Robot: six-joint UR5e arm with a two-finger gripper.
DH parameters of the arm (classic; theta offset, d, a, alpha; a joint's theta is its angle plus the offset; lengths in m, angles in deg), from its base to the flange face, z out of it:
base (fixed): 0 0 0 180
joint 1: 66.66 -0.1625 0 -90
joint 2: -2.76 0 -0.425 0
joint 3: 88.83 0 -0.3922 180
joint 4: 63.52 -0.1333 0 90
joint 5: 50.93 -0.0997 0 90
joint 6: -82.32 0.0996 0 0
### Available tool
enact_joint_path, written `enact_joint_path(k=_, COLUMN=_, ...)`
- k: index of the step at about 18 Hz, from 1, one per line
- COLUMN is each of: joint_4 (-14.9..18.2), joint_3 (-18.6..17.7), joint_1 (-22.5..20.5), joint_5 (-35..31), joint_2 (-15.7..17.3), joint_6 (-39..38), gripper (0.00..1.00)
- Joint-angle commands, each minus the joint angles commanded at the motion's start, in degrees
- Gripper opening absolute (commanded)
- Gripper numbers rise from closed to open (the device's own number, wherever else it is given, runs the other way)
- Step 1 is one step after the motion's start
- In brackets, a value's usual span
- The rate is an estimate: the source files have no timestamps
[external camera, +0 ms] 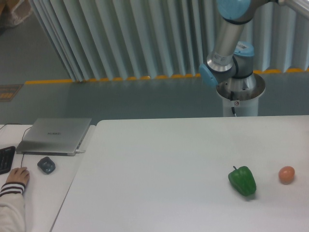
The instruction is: Place the yellow pepper in a basket
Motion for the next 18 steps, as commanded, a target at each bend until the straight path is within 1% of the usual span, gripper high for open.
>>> enact_joint_path(k=3, joint_4=-3.86, joint_3=0.17, joint_1=-0.19, joint_5=0.19, joint_2=-2.72, joint_6=0.19, gripper=0.32)
enact_joint_path(k=4, joint_4=-5.18, joint_3=0.87, joint_1=-0.27, joint_5=0.19, joint_2=-4.12, joint_6=0.28, gripper=0.33)
enact_joint_path(k=7, joint_4=-5.46, joint_3=2.54, joint_1=-1.07, joint_5=0.28, joint_2=-5.63, joint_6=1.32, gripper=0.33)
enact_joint_path(k=9, joint_4=-5.46, joint_3=3.07, joint_1=-2.46, joint_5=0.45, joint_2=-6.07, joint_6=3.17, gripper=0.33)
enact_joint_path(k=13, joint_4=-5.63, joint_3=3.51, joint_1=-5.81, joint_5=4.05, joint_2=-7.21, joint_6=8.88, gripper=0.33)
enact_joint_path(k=14, joint_4=-5.63, joint_3=3.51, joint_1=-6.16, joint_5=4.06, joint_2=-7.21, joint_6=9.24, gripper=0.36)
enact_joint_path(k=15, joint_4=-5.63, joint_3=3.51, joint_1=-6.60, joint_5=4.23, joint_2=-7.21, joint_6=9.50, gripper=0.44)
enact_joint_path(k=16, joint_4=-5.63, joint_3=3.51, joint_1=-7.13, joint_5=5.28, joint_2=-7.21, joint_6=10.03, gripper=0.47)
enact_joint_path(k=17, joint_4=-5.63, joint_3=3.34, joint_1=-7.57, joint_5=6.77, joint_2=-7.21, joint_6=10.47, gripper=0.61)
enact_joint_path(k=18, joint_4=-5.63, joint_3=3.34, joint_1=-7.92, joint_5=7.65, joint_2=-7.21, joint_6=10.56, gripper=0.70)
